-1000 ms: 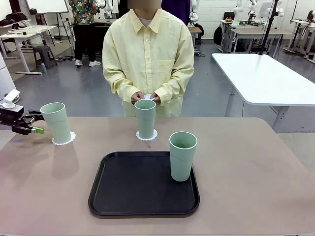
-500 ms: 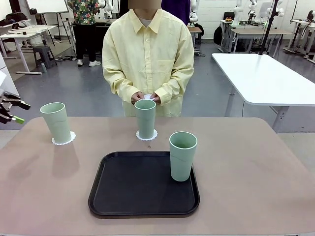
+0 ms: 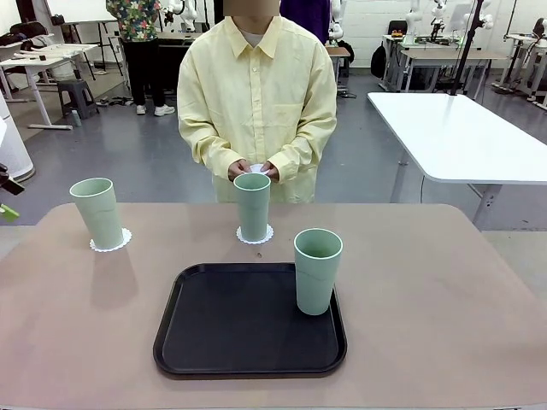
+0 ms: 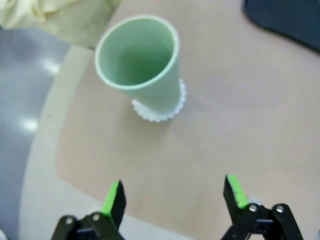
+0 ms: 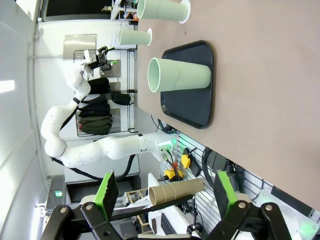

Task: Place coasters on the table and set cups on them.
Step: Take one Reusable plastic cup from the Flat Tray and place it on a coaster set by the human.

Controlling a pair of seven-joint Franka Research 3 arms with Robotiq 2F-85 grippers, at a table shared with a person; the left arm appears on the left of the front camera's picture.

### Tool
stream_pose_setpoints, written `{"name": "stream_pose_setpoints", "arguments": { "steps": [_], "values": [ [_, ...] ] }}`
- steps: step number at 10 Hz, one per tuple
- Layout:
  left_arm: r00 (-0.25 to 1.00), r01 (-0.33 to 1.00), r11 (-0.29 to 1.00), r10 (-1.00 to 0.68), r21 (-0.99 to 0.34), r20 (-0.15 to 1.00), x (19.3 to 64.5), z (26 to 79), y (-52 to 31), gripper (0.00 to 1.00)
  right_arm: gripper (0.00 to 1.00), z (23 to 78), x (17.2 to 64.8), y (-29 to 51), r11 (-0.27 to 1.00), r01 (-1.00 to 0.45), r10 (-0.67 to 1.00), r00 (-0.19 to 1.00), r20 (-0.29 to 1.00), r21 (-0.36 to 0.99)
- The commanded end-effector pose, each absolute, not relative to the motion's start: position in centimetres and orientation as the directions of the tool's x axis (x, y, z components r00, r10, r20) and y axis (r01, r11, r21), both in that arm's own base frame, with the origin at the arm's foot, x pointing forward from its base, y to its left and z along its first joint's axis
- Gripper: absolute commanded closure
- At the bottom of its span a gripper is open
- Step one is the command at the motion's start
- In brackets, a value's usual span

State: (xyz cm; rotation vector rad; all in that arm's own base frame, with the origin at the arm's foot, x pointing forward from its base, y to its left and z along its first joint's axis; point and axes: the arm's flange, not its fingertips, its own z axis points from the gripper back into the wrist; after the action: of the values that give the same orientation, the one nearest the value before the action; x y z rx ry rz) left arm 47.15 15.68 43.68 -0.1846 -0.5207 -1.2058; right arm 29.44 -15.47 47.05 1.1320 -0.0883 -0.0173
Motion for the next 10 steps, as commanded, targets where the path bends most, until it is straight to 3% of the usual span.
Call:
{"name": "stream_pose_setpoints", "arguments": {
  "steps": [1, 2, 4, 5, 10],
  "values": [
    [0.275, 0.931, 0.35, -0.857, 0.1, 0.436, 45.4, 45.3, 13.4, 0.0, 0.0, 47.1, 29.4, -15.5, 0.416, -0.04, -0.056, 0.996, 0.069, 0.909],
    [0.303, 0.926, 0.366, -0.865, 0.089, 0.401, 43.9, 46.0, 12.0, 0.0, 0.0, 47.1, 29.4, -15.5, 0.416, -0.04, -0.056, 0.996, 0.069, 0.909],
    [0.458, 0.839, 0.52, -0.833, 0.159, 0.311, 42.1, 47.5, 9.2, 0.0, 0.0, 47.1, 29.4, -15.5, 0.416, -0.04, -0.056, 0.996, 0.069, 0.909],
    [0.521, 0.799, 0.584, -0.792, 0.145, 0.32, 41.9, 47.8, 8.0, 0.0, 0.0, 47.1, 29.4, -15.5, 0.416, -0.04, -0.056, 0.996, 0.069, 0.909],
    [0.603, 0.771, 0.636, -0.748, 0.04, 0.277, 39.4, 47.4, 3.9, 0.0, 0.0, 47.1, 29.4, -15.5, 0.416, -0.04, -0.056, 0.996, 0.069, 0.909]
  ]
}}
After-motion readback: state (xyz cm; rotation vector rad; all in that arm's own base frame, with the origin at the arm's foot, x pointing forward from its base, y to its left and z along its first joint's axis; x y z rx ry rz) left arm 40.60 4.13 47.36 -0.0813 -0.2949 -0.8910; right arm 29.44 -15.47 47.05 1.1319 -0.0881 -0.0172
